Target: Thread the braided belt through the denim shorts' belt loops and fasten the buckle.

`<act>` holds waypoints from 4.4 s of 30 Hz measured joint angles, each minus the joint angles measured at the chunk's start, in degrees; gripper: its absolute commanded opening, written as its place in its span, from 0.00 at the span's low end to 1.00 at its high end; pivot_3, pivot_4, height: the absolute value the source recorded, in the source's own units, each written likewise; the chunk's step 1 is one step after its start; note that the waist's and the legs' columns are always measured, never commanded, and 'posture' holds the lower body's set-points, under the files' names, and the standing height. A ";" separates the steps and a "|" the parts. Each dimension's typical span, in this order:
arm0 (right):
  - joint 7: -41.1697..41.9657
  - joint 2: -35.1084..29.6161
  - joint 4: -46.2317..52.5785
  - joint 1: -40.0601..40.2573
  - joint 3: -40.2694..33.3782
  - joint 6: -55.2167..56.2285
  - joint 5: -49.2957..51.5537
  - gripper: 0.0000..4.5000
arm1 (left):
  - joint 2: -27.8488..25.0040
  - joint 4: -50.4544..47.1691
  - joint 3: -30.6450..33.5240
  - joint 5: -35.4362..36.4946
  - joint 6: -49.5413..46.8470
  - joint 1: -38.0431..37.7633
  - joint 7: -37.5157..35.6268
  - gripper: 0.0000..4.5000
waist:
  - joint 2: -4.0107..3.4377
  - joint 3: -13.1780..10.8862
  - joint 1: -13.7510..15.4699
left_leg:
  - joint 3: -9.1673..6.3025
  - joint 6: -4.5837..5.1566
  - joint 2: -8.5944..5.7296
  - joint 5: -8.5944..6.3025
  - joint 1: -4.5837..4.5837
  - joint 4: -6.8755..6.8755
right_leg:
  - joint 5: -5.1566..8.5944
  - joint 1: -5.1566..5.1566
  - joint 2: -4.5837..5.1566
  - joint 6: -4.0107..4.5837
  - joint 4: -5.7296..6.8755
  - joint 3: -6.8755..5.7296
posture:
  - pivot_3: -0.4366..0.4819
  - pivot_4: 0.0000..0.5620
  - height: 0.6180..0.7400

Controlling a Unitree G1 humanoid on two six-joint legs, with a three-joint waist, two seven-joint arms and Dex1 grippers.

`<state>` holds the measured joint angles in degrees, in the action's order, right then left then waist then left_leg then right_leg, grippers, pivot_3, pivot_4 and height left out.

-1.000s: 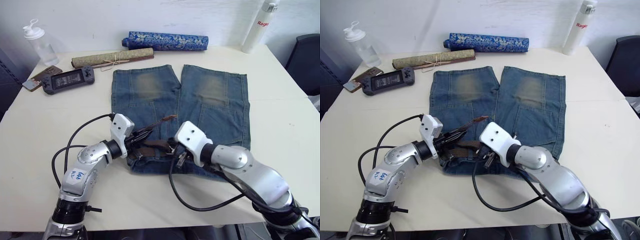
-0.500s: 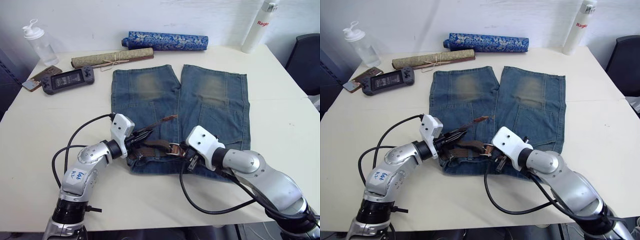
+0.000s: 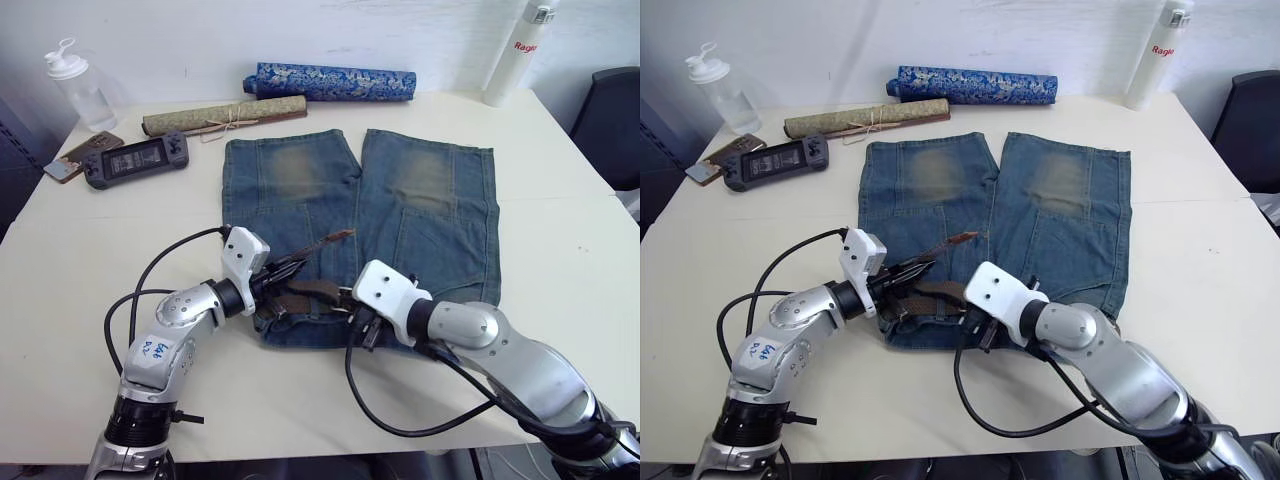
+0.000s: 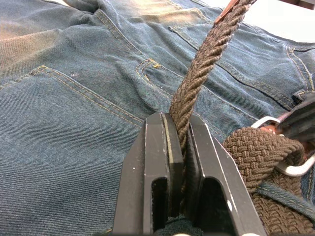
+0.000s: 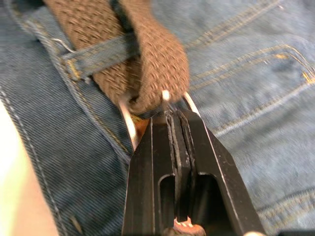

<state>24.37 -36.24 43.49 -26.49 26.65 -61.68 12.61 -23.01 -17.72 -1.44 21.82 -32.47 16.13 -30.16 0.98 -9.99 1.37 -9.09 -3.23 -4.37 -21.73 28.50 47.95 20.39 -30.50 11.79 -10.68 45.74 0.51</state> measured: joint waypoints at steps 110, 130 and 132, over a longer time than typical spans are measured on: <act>2.61 9.94 6.40 1.66 -20.42 -17.45 3.63 0.07 | -0.60 22.35 -1.38 -13.05 19.03 16.56 -21.47 0.00 | 0.23 0.37 0.02 | -0.28 0.04 0.01 1.13 -1.71 -2.88 | -1.17 1.77 -0.17 -0.29 -2.79 -0.23 | 0.48 0.27 0.16; -1.28 -7.30 5.81 19.57 -5.00 16.04 -12.42 0.82 | -0.95 23.17 -1.41 -11.15 17.44 17.23 -20.37 0.00 | 0.19 0.05 0.04 | -0.07 0.07 0.06 1.11 -1.65 -2.83 | -1.20 1.74 -0.15 -0.30 -2.91 -0.18 | 0.48 0.27 0.16; -1.93 -6.77 5.40 19.59 -4.31 16.76 -13.61 0.82 | -0.95 23.19 -1.41 -11.08 17.44 17.23 -20.28 0.00 | 0.19 0.05 0.02 | -0.08 0.07 0.07 1.11 -1.64 -2.83 | -1.20 1.72 -0.15 -0.29 -2.91 -0.18 | 0.48 0.27 0.16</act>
<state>22.45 -43.01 48.89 -6.90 22.34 -44.92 -1.00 -23.97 5.47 -2.86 10.74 -15.03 33.36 -50.44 1.18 -9.94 1.39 -9.17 -3.16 -4.30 -20.63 26.85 45.12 19.19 -28.78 11.64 -10.98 42.83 0.33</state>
